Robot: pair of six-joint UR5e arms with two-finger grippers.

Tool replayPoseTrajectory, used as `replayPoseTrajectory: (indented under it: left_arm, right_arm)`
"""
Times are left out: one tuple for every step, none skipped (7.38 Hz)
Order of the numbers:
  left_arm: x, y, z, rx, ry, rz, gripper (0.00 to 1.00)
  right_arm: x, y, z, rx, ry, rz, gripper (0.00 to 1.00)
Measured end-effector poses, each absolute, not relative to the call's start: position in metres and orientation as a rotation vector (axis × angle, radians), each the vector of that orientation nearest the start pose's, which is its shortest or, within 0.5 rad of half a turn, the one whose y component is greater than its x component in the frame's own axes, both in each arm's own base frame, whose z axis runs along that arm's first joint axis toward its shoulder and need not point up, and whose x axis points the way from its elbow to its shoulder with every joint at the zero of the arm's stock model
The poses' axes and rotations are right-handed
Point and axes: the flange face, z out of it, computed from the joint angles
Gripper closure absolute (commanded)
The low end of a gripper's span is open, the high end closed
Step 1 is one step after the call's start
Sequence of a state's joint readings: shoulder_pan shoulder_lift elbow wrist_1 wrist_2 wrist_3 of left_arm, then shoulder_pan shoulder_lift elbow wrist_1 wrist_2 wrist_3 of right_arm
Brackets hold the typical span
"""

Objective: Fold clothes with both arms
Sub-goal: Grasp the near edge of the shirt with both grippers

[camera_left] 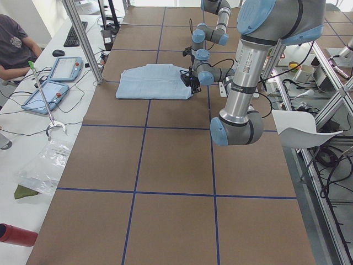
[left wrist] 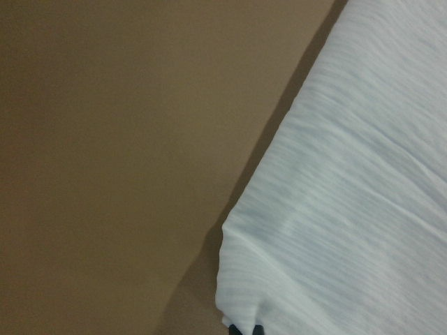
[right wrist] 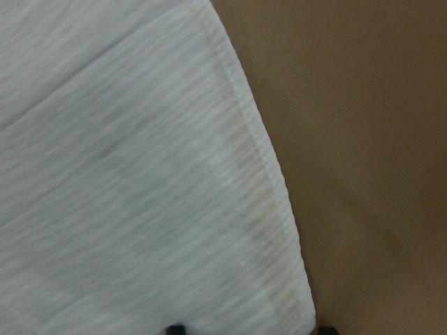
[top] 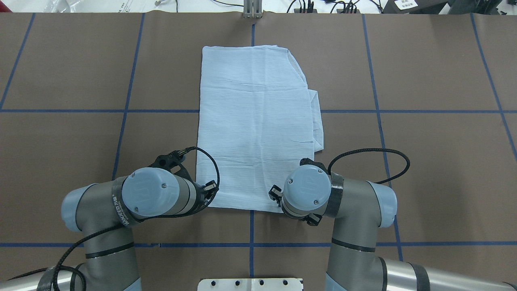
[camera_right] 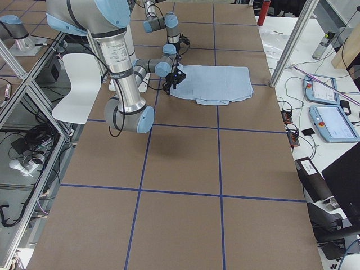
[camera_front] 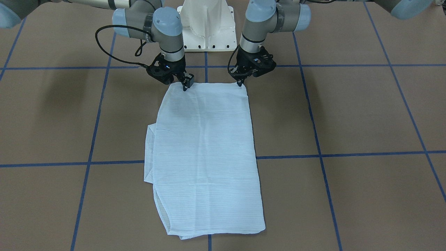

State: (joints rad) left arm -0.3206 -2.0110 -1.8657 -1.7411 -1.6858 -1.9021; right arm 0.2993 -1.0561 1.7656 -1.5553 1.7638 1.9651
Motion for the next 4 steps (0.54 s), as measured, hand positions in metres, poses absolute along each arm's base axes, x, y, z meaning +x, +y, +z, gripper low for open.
replayPoseTrajectory:
  left_arm:
    - [0.5422, -0.3085, 0.2671, -0.114, 0.915, -0.554, 1.0]
    - [0.5426, -0.3086, 0.2677, -0.114, 0.914, -0.554, 1.0]
    - [0.5429, -0.3087, 0.2683, -0.114, 0.912, -0.554, 1.0]
    - [0.543, -0.3087, 0.2685, -0.114, 0.912, -0.555, 1.0]
  right_arm:
    - [-0.5839, -0.2997, 0.2837, -0.222, -0.725, 0.591, 0.72]
    - [-0.5839, -0.2997, 0.2836, -0.222, -0.726, 0.591, 0.76]
    - [-0.5837, -0.3002, 0.2835, -0.223, -0.725, 0.591, 0.86]
    - [-0.5835, -0.3005, 0.2832, -0.225, -0.725, 0.591, 0.92]
